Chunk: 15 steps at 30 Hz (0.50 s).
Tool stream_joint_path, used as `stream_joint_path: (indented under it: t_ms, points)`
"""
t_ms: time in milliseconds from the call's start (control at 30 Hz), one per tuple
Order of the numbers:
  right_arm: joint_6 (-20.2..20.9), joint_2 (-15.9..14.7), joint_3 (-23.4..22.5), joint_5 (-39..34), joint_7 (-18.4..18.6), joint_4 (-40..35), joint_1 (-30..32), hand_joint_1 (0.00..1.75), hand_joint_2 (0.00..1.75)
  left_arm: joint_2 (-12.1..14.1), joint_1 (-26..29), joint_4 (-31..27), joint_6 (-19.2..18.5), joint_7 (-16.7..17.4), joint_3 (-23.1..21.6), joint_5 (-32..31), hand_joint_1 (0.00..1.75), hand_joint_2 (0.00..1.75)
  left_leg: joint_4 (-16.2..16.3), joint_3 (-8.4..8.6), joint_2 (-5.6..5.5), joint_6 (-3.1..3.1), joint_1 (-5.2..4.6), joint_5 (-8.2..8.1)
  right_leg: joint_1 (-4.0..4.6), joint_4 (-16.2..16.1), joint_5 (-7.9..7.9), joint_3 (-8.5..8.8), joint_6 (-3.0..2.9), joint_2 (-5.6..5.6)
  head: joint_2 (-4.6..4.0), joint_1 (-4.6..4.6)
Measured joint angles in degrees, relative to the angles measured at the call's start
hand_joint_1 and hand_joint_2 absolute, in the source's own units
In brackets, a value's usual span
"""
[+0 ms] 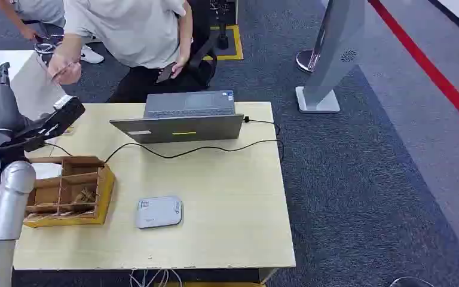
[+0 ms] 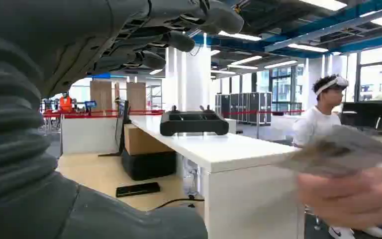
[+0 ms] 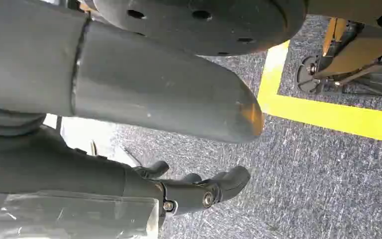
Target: Pass the card to the sensor for recognition and then transmit it.
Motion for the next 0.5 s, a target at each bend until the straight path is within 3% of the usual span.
stream_joint_path:
  t_ms: [267, 300, 500]
  points:
    - [-0.07, -0.02, 0.00, 0.00, -0.02, 0.00, 0.00, 0.00, 0.00, -0.26, 0.20, 0.31, 0.50, -0.26, -0.02, -0.15, 0.05, 1.75, 0.00, 0.00, 0.00, 0.00, 0.00, 0.00, 0.00, 0.00, 0.00, 0.00, 0.00, 0.00, 0.00, 0.00]
    - [-0.11, -0.02, 0.02, -0.18, -0.02, 0.00, 0.00, 0.00, 0.00, -0.31, 0.25, 0.31, 0.50, -0.26, -0.02, -0.15, 1.75, 1.75, 0.00, 0.00, 0.00, 0.00, 0.00, 0.00, 0.00, 0.00, 0.00, 0.00, 0.00, 0.00, 0.00, 0.00]
    - [-0.11, -0.02, 0.00, -0.20, -0.22, 0.00, 0.00, 0.00, 0.00, -0.50, 0.47, 0.31, 0.07, -1.20, -0.07, 0.37, 1.75, 1.75, 0.00, -0.01, 0.00, 0.00, 0.00, 0.00, 0.00, 0.00, 0.00, -0.01, 0.00, 0.00, 0.00, 0.00]
